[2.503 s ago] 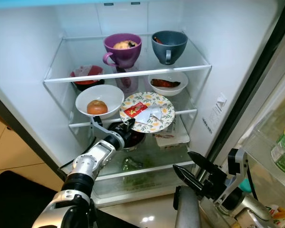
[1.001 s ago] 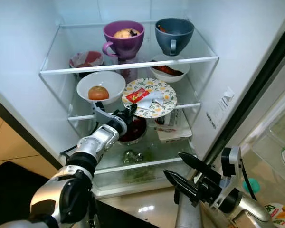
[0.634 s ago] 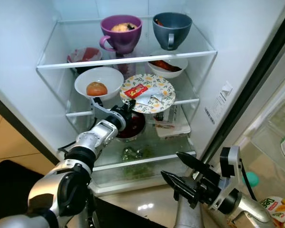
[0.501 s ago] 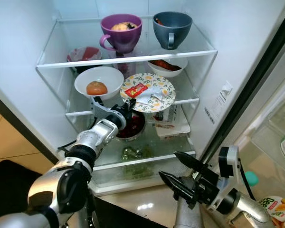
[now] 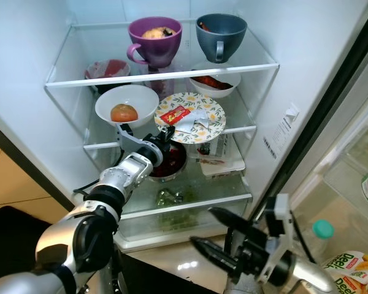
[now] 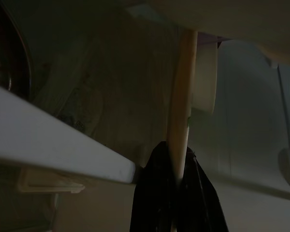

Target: Restocking fridge

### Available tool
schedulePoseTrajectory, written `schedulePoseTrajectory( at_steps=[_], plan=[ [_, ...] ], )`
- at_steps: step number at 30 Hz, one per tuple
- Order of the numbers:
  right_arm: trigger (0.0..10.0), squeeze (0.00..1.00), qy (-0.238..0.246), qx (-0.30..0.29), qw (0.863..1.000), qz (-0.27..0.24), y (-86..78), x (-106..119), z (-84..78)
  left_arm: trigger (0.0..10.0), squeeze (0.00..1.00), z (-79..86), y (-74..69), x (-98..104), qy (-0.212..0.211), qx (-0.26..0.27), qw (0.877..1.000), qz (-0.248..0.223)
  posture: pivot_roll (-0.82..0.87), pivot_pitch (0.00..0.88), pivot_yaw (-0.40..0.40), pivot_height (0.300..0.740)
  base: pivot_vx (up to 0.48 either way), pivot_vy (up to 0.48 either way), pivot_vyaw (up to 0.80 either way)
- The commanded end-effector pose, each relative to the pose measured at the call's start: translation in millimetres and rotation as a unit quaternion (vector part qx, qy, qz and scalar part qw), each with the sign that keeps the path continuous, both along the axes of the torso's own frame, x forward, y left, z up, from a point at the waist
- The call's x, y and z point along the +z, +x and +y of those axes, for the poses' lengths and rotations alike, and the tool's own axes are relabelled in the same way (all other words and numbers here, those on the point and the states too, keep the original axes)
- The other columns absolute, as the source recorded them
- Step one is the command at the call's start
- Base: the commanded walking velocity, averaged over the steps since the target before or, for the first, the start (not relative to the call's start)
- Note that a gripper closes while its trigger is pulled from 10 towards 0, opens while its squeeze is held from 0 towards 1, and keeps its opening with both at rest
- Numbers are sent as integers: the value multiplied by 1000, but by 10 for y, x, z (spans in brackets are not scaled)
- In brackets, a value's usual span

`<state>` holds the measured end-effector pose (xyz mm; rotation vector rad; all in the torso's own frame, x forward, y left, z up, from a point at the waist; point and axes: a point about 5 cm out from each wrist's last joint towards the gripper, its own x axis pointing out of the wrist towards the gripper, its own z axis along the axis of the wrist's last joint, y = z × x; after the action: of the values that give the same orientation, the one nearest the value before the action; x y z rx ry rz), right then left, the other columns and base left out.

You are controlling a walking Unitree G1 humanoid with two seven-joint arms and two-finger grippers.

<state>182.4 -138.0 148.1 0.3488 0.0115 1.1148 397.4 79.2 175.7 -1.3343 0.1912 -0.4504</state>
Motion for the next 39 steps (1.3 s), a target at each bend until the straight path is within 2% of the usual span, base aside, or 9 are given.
schedulePoseTrajectory(
  at_steps=[1,5,7,8,14,21,26,39],
  plan=[
    [10000,0,-1,15,1000,2,-35,12,89,10000,0,107,63,169,9,14,999,-30,-121,282,31,375,0,0,0],
    [10000,0,5,12,1000,-4,-16,24,142,10000,0,98,62,166,9,13,999,-30,-121,282,31,375,0,0,0],
    [10000,0,7,-1,1000,-12,19,32,163,10000,0,92,61,164,9,13,999,-30,-120,281,31,375,0,0,0],
    [10000,0,10,-27,999,-25,83,49,180,10000,0,82,60,162,8,12,999,-30,-120,280,31,375,0,0,0],
    [10000,0,11,-66,997,-43,177,94,143,10000,0,73,58,155,8,11,999,-30,-121,281,30,375,0,0,0],
    [10000,0,11,-79,995,-55,215,146,141,10000,0,74,59,152,7,12,999,-29,-121,279,28,375,0,0,0],
    [10000,0,4,-138,988,-72,352,171,84,10000,0,82,65,160,7,15,999,-30,-122,279,29,375,0,0,0],
    [10000,0,-21,-211,975,-61,484,103,-62,10000,0,122,84,186,6,26,999,-31,-124,280,31,375,0,0,0]
  ],
)
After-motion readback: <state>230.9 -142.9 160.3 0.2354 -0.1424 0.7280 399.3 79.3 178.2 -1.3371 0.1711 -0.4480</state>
